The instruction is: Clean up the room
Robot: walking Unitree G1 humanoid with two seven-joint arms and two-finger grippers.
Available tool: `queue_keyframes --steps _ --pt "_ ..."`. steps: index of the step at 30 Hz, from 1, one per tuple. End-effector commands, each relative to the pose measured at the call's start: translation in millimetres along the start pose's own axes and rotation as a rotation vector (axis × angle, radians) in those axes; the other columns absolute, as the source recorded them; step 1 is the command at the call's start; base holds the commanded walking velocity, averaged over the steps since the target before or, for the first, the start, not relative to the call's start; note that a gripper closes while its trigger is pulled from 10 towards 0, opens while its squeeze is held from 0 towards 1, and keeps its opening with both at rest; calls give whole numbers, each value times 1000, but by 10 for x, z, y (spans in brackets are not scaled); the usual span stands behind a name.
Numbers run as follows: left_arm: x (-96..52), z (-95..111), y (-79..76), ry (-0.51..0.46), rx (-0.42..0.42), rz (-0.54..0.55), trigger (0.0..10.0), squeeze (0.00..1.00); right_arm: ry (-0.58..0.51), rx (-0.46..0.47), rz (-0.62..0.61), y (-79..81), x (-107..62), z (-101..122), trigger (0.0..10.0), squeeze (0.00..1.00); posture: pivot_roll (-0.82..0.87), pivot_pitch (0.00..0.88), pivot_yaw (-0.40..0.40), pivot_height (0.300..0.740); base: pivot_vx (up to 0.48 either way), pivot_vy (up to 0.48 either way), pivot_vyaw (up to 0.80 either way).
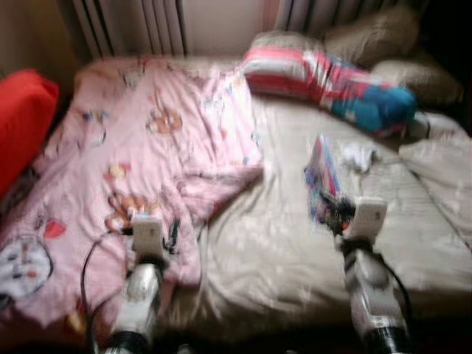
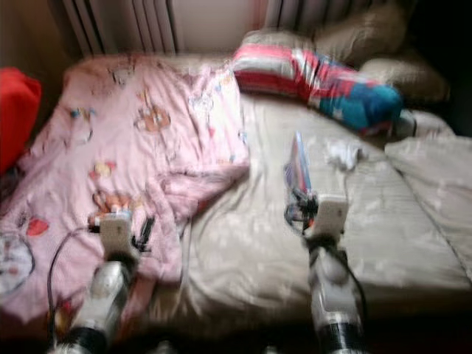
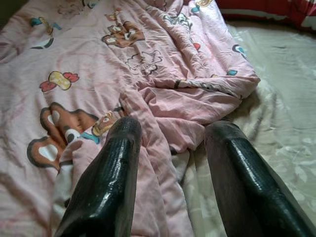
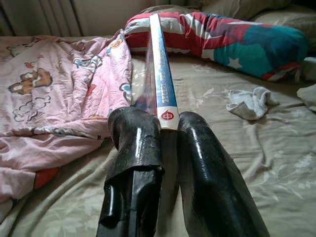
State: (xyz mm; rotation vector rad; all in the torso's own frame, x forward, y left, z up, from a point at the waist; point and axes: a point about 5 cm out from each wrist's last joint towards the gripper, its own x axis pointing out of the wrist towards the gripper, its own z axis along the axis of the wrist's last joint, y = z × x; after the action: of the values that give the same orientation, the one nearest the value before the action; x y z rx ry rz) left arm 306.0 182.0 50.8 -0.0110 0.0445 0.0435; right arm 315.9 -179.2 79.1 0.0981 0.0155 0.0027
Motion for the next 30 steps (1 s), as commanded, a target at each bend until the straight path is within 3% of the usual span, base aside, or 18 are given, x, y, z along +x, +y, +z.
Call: queue_keyframes --steps 1,13,19,25,30 --pt "-36 -57 -60 16 -8 -13 10000 0 -27 1 -19 -65 -6 56 10000 0 -47 169 -5 740 0 -442 0" --pt "-21 -38 -37 13 -3 -9 10000 0 -13 -25 -2 -47 0 42 10000 0 -40 189 1 740 0 -442 0" --pt "-20 -37 -38 14 -1 -12 10000 0 -15 -34 3 -37 -16 31 10000 0 -42 196 5 740 0 -439 711" --pt "-22 -39 -43 16 3 -15 10000 0 -1 -21 -15 -61 -29 2 10000 0 -41 201 6 740 0 -420 0" --pt "-34 -65 -50 30 10 -33 10000 0 5 -15 -34 -74 -36 -15 10000 0 -42 206 7 740 0 -120 0"
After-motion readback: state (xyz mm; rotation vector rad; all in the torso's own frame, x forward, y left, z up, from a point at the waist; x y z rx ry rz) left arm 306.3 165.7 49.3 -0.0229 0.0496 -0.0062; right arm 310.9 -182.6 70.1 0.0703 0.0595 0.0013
